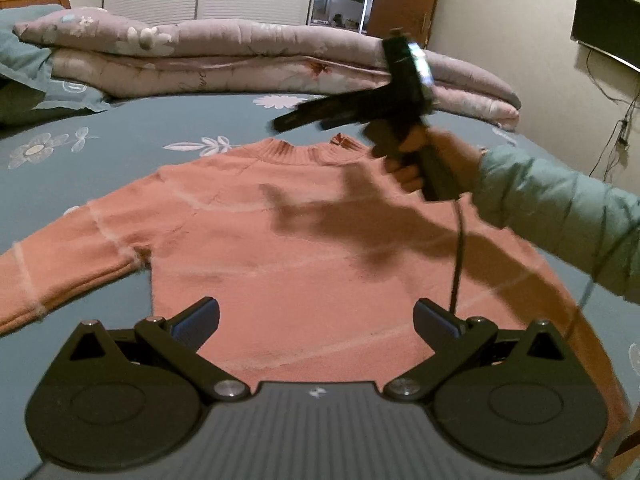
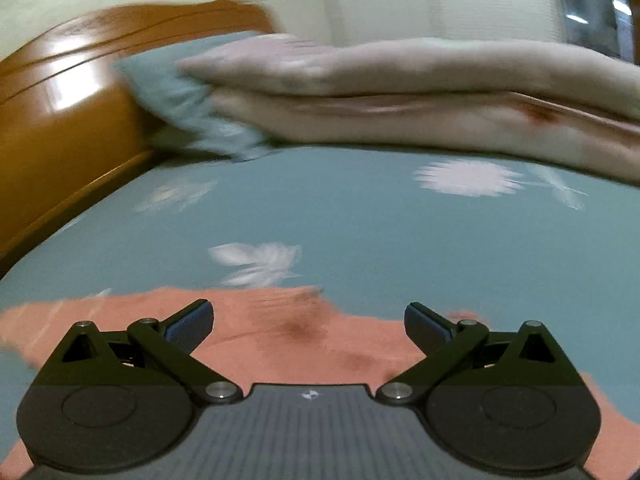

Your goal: Fold clothes

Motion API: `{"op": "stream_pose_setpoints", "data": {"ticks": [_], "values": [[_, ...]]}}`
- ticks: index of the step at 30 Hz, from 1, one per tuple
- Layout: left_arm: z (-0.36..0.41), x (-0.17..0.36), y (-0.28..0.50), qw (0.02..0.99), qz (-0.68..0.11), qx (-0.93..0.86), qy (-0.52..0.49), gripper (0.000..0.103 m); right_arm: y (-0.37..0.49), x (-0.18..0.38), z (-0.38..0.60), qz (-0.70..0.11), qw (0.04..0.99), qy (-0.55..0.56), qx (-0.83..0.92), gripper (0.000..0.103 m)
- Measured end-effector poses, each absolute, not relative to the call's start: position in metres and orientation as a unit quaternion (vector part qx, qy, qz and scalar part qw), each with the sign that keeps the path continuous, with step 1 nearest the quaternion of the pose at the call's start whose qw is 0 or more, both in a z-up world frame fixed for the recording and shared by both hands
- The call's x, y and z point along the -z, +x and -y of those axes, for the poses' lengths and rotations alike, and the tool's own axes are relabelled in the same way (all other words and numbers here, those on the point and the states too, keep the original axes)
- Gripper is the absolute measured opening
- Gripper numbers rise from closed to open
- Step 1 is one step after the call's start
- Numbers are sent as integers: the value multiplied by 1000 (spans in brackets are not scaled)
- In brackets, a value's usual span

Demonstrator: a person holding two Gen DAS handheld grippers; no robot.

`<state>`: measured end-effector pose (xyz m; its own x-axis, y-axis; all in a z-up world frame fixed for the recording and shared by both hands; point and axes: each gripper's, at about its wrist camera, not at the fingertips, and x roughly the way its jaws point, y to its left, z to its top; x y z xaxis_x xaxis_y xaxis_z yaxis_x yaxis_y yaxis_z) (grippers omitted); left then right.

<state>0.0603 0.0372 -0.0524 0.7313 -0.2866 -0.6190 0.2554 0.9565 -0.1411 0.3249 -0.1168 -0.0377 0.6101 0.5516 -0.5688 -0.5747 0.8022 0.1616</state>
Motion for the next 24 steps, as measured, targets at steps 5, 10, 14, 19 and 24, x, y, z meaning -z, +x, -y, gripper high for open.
{"op": "stream_pose_setpoints", "data": {"ticks": [5,10,14,19,24], "values": [[-36,54,52,932,-334,140,-9,102,325,68,49,-323,880,-91,-337,103],[-41,56,41,933,-333,137,-5,102,360,92,17,-352,886,-91,-288,103],[-48,56,38,932,-335,134,-21,102,377,90,7,-369,883,-65,-282,103],[-58,50,34,936,-327,128,-37,102,363,72,8,-369,877,-36,-305,103],[-67,52,33,936,-326,121,-57,102,327,65,-6,-359,860,-41,-359,103]]}}
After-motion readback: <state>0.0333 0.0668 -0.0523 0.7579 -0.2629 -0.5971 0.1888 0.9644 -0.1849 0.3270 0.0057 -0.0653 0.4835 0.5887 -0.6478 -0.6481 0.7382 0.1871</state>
